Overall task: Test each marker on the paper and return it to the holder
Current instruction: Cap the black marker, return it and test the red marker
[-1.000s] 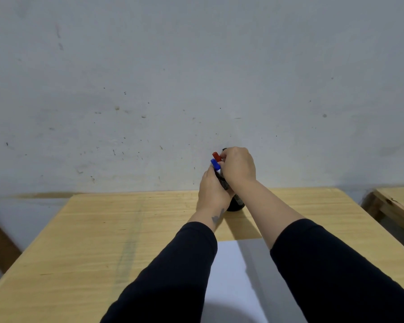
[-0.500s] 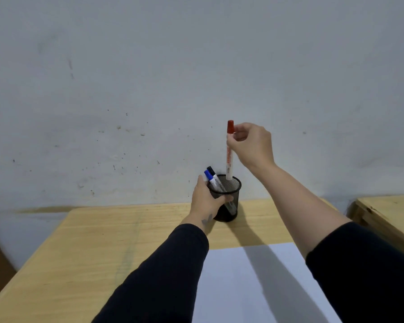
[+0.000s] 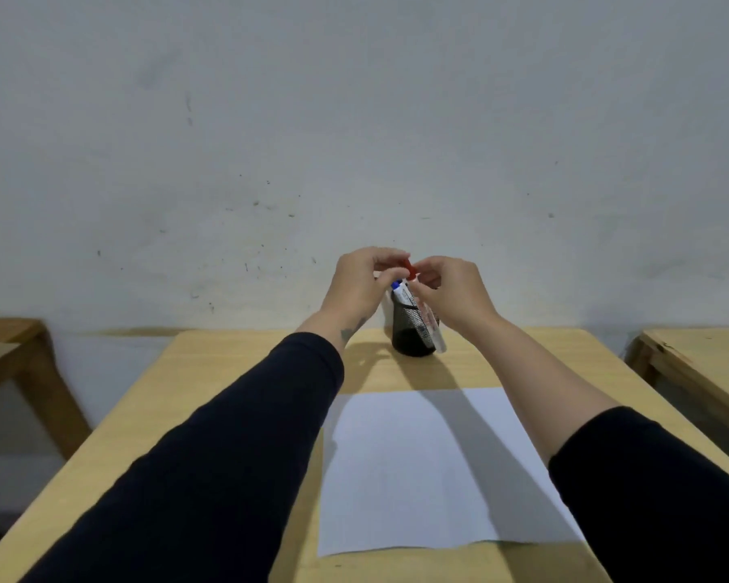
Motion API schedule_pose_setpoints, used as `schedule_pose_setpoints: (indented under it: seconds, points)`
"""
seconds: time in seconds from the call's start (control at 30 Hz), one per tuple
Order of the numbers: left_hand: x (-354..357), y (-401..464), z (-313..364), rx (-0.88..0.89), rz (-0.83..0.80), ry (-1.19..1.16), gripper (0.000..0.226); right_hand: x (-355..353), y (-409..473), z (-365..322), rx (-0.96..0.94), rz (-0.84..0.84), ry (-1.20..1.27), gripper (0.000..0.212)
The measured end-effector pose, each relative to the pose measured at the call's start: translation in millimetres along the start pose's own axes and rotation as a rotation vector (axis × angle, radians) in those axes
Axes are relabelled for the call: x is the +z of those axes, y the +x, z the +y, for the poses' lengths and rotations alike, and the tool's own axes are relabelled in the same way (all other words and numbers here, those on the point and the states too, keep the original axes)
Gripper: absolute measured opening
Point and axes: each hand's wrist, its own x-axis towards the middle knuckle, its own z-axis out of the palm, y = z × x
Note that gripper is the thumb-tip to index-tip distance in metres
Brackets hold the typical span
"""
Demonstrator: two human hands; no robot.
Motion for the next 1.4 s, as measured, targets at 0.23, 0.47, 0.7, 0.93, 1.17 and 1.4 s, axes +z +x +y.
schedule_pose_setpoints:
  seconds: [0.23,0.47,0.7,0.93,1.17,1.4]
  points:
    - [-20,-37,-10,-0.08,-0.075,0.023,0.013,14,-26,-7,-0.042,-0.162,-0.026,0.021]
    - [-34,-51,-17,-0.184,0.152,-0.051,0.007,36,-42,-14,-0.005,0.01,0.059,0.023]
    - [-29,-64,-22,-0.202,0.323,-0.195,0.005,54,-46,-29,0.802,-0.057,1.1,0.021]
    - [-31,-82,-39,-0.171,0.102,0.047,0.013,64,-43,-16,0.844,0.007,1.211,0.011]
    - [-30,-74,-45,-0.356,0.163,-0.068,0.017,57,-30,-5,0.735,0.124,1.149,0.012]
    - [-34,-75,-82,-0.555,-0.107,0.354,0.008,46,-28,20,0.565,-0.038,0.867,0.02]
